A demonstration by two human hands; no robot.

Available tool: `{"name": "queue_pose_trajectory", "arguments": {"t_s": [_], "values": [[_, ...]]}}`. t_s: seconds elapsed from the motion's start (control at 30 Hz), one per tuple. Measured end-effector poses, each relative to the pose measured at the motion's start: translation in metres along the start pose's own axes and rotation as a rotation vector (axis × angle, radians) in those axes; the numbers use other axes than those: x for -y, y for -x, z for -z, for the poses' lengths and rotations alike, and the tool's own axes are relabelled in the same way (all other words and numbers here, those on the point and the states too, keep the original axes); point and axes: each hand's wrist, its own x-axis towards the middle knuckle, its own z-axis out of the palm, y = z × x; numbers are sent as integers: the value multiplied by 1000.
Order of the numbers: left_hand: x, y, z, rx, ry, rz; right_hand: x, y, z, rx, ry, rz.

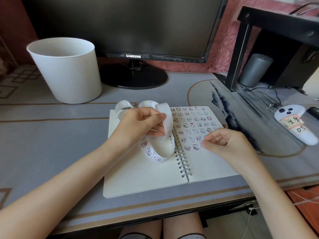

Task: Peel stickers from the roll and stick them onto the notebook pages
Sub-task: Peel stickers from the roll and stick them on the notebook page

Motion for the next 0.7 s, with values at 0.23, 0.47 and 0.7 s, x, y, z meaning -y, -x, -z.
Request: {"name": "queue_pose_trajectory", "arguments": {"t_s": [0.23, 0.47, 0.7], "values": [[-1, 0, 0, 1, -8, -4, -2, -2, 2, 4, 13, -16], [0, -1, 0, -2, -5, 5, -2, -4, -2, -52, 20, -11], [-1, 0, 0, -7, 0, 9, -5, -5, -3, -60, 58, 5]]}}
